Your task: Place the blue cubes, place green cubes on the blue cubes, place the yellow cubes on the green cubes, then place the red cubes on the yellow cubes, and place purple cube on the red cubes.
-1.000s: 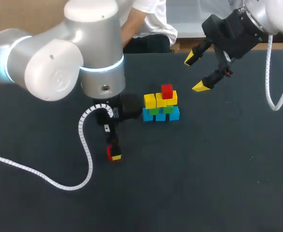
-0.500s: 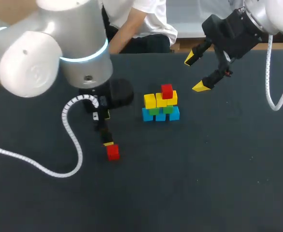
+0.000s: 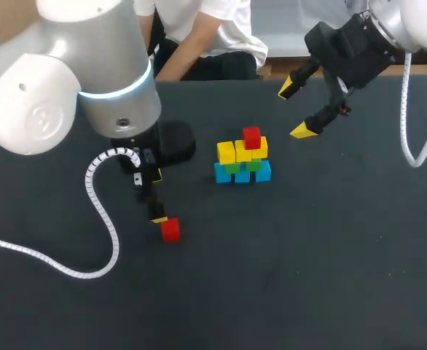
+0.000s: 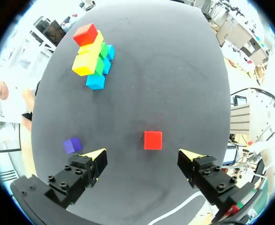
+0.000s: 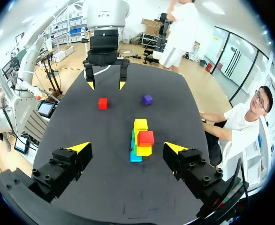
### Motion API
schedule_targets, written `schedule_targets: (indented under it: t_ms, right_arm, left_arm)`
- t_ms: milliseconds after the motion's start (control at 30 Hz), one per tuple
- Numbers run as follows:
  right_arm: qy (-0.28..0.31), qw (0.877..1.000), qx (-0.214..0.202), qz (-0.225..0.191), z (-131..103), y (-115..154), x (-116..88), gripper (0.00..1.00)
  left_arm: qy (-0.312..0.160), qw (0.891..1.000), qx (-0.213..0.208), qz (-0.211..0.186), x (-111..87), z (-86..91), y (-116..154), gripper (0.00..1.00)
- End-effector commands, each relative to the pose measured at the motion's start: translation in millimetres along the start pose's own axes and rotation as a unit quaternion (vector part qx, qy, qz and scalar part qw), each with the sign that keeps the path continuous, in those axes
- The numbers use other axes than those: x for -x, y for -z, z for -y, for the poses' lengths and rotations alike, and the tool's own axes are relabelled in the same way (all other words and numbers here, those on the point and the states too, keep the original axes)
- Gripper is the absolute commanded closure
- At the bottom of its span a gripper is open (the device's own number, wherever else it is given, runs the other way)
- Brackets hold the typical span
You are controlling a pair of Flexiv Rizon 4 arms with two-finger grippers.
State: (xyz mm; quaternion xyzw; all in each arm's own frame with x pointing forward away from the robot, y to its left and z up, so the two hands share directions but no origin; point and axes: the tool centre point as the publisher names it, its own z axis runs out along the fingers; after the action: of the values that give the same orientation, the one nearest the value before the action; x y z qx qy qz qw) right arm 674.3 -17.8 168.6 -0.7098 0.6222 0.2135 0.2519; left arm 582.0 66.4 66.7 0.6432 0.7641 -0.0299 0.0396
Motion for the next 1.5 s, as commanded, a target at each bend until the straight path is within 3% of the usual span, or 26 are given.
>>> schedule_targets:
  t_ms: [33,167,267,533,633,967,1500]
  right_arm:
    - [0.000,1.000,0.000,0.000,0,0,0,0.00]
    - [0.000,1.000,0.000,0.000,0,0,0,0.00]
    - [0.000,1.000,0.000,0.000,0,0,0,0.00]
    - [0.000,1.000,0.000,0.000,0,0,0,0.00]
    - [0.000,1.000,0.000,0.000,0,0,0,0.00]
    - [0.000,1.000,0.000,0.000,0,0,0,0.00]
    - [0.000,1.000,0.000,0.000,0,0,0,0.00]
  left_arm:
    - [-0.001,1.000,-0.002,0.001,-0.3,-1.5,0,0.00]
    - [0.001,0.998,-0.015,-0.056,18.7,6.2,-16,0.00]
    - [0.010,0.997,-0.016,-0.075,30.9,17.2,-26,0.00]
    - [0.020,0.996,0.000,-0.083,46.8,37.8,-34,0.00]
    - [0.017,0.997,0.002,-0.078,45.2,41.7,-36,0.00]
    - [0.031,0.998,-0.003,-0.061,12.1,36.6,-40,0.00]
    - [0.034,0.998,-0.021,-0.048,-2.8,8.2,-63,0.00]
